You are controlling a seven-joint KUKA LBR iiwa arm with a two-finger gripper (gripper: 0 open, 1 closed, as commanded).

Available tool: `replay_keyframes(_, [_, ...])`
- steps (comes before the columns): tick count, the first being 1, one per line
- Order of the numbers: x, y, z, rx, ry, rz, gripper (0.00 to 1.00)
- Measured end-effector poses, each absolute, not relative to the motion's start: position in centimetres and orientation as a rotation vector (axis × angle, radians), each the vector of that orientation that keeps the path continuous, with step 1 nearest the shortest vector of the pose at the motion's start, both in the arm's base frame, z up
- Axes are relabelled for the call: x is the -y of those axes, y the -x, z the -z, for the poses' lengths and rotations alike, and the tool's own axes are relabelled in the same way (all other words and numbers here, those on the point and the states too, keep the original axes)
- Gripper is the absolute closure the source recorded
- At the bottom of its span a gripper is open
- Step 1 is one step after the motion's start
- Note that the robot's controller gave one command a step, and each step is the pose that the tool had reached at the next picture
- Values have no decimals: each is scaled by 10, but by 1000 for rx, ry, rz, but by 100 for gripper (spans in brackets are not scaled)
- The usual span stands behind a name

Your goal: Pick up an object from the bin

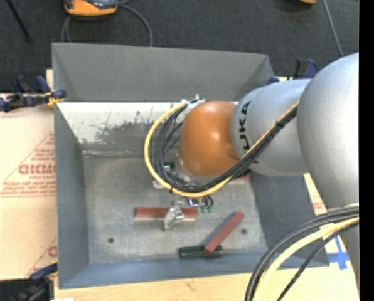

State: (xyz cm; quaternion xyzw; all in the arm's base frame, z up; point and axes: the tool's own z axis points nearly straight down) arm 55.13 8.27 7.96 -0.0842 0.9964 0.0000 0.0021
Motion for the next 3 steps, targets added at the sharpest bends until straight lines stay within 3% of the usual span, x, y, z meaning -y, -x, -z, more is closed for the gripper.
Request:
replay_keyframes(1, [-79, -557, -80, -3134, -238, -10, 100])
replay_keyframes(3, [-79, -556, -82, -3135, -238, -9, 100])
